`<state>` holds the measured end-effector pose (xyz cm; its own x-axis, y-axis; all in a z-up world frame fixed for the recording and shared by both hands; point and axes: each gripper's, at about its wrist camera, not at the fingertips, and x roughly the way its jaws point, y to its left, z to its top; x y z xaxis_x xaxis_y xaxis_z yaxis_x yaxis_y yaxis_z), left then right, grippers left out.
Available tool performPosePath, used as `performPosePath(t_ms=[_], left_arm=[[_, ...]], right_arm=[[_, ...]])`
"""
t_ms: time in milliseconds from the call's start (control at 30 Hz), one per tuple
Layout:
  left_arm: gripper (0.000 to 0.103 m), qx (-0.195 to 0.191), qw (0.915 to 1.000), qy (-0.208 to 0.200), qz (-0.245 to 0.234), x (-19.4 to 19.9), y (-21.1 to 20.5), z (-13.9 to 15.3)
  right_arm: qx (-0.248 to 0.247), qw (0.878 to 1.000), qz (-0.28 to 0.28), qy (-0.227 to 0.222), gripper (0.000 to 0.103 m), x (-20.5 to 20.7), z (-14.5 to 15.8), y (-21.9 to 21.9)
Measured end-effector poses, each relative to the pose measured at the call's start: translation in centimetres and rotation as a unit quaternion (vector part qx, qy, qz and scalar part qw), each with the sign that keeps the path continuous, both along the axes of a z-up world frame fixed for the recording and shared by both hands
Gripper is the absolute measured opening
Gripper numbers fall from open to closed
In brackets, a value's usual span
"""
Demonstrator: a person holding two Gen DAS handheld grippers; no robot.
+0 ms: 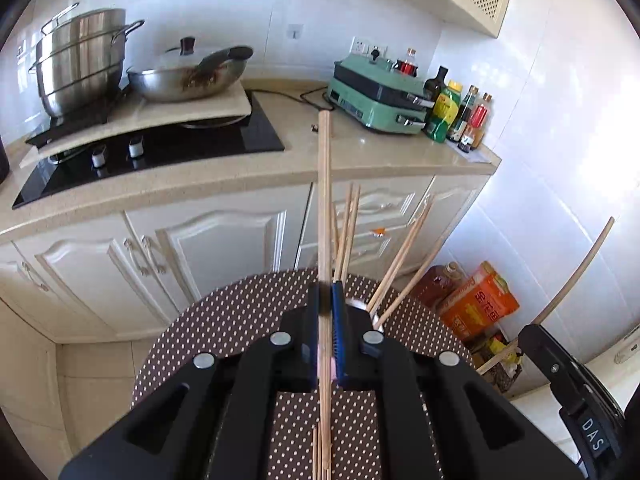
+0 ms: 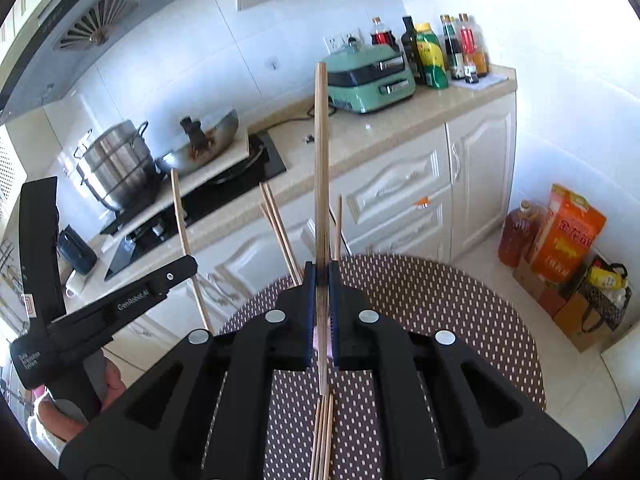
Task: Organize utensils
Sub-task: 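Lift the held chopsticks with both grippers toward the pink cup, then lower both held chopsticks into the pink cup and open both grippers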
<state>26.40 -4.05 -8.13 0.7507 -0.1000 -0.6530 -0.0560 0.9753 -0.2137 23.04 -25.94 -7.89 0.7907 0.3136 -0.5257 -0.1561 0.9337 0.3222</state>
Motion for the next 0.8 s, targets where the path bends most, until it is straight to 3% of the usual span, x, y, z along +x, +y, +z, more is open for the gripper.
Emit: performPosePath(t_ms=[367, 800], left_arm=[[0.007, 0.012, 0.9983, -0.052, 0.023, 4.5, -1.3, 1.6], [0.007, 0.013, 0.9981, -0.042, 0.042, 9.2, -1.6, -2.7]], right_arm=[[-0.009, 1.0, 0.015, -0.02, 0.007, 5.7, 2.1, 1.8], [-0.026, 0.999, 0.033, 0.013, 0.007, 9.7, -1.9, 3.0]])
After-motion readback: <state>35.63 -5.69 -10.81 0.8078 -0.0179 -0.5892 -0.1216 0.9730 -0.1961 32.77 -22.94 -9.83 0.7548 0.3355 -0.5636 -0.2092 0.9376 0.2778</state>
